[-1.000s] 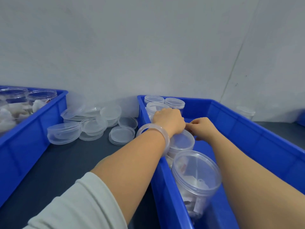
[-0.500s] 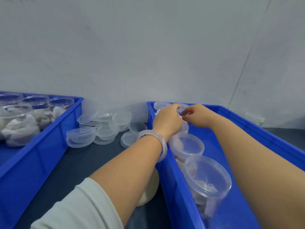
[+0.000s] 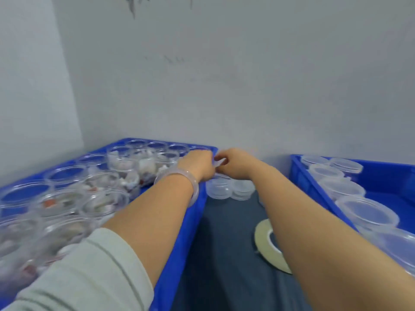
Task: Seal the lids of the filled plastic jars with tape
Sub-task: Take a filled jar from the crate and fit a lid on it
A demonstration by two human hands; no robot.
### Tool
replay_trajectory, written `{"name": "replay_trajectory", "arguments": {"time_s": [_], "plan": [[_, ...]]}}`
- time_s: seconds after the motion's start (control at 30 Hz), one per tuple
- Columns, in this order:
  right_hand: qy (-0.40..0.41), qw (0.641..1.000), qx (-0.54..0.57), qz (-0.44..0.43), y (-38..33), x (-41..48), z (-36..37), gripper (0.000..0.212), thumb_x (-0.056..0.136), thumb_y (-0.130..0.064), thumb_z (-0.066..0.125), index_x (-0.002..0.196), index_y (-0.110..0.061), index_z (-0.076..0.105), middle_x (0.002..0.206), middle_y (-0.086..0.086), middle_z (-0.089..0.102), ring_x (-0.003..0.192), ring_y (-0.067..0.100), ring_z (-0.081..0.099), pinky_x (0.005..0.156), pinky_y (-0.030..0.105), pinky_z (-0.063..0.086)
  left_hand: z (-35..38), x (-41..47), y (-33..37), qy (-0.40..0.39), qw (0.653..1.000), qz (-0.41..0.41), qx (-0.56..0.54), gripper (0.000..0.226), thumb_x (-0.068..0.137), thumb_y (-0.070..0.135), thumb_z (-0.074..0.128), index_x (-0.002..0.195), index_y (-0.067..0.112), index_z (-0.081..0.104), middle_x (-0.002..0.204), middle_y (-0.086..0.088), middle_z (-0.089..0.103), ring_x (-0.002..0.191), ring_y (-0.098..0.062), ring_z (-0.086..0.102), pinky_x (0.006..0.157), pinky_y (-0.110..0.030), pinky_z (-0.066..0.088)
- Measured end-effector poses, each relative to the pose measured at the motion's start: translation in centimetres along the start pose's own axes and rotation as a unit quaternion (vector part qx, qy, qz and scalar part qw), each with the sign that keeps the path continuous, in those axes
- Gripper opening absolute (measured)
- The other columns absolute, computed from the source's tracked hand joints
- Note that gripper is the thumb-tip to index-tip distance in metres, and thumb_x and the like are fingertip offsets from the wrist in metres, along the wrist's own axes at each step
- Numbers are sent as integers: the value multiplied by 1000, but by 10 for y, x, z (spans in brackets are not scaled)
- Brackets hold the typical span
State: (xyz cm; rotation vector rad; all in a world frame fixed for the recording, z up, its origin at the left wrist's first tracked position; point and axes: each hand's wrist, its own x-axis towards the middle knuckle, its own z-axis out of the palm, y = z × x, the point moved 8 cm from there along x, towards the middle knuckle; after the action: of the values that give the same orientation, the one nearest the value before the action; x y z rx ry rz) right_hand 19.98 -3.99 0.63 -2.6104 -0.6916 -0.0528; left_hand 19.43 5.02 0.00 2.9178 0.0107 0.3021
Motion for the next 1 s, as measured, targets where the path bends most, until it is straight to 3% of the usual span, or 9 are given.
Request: {"name": "replay_trajectory", "arguments": {"time_s": [0.1,0.27,0.43,0.57,0.7,0.8,0.87,1.0], "plan": [[-25,998,-5,-50,-54,13,37,29,90,-18,56,116,-6,62,116,12,64,102,26,57,87,29,43,17,-26,-65,-44,996,-80,23,37,94,16,47,130,9,49,131,-16,55,120,-32,53,97,-37,43],[-33,997,-32,-56,-90,31,74,37,92,-9,46,127,-13,56,124,12,59,114,28,51,99,35,40,39,-38,-106,-63,983,-173,-24,50,92,18,49,138,6,34,138,-19,42,129,-34,41,104,-43,39],[-21,998,-43,-43,-82,47,78,37,93,-4,43,128,-8,53,126,15,57,116,30,50,100,40,40,25,-16,-104,-27,987,-154,29,75,90,22,59,149,7,15,156,-15,13,143,-30,20,112,-42,29],[-32,997,-56,-42,-77,60,84,37,92,0,47,128,-4,53,123,16,59,112,31,55,97,42,45,29,7,-108,-47,988,-123,78,79,89,21,62,150,8,13,159,-11,4,143,-29,18,112,-46,29],[-18,998,-55,-16,-65,71,96,32,93,-1,43,122,-6,55,111,16,64,98,29,61,81,38,50,51,20,-117,-82,988,-114,67,78,91,18,56,153,19,8,160,-6,-12,144,-32,12,113,-47,25],[11,997,-74,-18,-62,70,95,26,92,-2,44,115,-5,58,104,16,62,81,25,56,67,33,43,48,30,-116,-50,991,-123,35,73,92,15,54,150,12,10,156,-11,7,138,-35,27,106,-48,33],[26,997,-67,-17,-61,68,92,24,92,-2,45,109,-3,61,98,15,60,78,24,54,68,33,46,38,36,-115,-18,990,-140,-9,54,96,15,47,144,8,22,145,-16,28,128,-35,41,103,-47,36],[80,997,11,6,-56,62,82,13,89,-4,46,94,-3,58,88,11,55,77,24,52,58,30,40,34,38,-116,19,988,-156,-15,34,98,14,40,131,3,45,132,-18,47,117,-34,51,102,-43,39]]}}
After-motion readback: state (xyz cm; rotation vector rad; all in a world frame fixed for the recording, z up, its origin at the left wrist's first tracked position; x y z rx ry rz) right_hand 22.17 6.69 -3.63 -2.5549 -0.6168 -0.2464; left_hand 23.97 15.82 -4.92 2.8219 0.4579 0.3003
